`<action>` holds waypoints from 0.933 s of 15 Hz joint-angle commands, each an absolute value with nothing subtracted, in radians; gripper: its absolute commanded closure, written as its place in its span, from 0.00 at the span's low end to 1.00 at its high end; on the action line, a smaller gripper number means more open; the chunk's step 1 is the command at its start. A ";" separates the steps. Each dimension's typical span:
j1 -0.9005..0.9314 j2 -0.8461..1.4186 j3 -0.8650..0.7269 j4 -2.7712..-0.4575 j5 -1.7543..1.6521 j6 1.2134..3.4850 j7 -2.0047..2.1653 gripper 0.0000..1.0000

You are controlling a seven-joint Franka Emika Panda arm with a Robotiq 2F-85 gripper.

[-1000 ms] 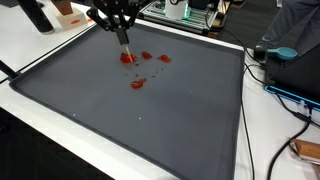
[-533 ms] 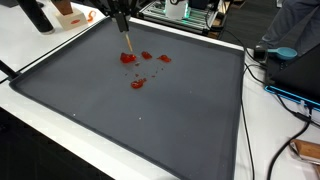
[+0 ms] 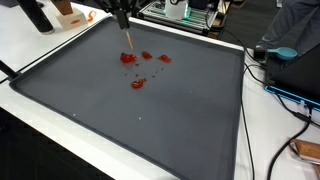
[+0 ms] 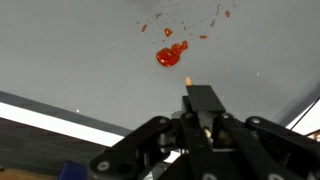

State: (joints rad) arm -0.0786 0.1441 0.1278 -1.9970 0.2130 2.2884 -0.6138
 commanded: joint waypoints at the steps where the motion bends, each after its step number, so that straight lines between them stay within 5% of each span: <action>1: -0.057 0.144 0.106 -1.994 0.216 2.285 -0.615 0.87; 4: -0.057 0.145 0.105 -1.994 0.216 2.285 -0.615 0.87; 5: -0.057 0.145 0.105 -1.994 0.216 2.285 -0.615 0.97; 14: -0.094 0.296 0.134 -1.871 0.564 2.232 -0.851 0.97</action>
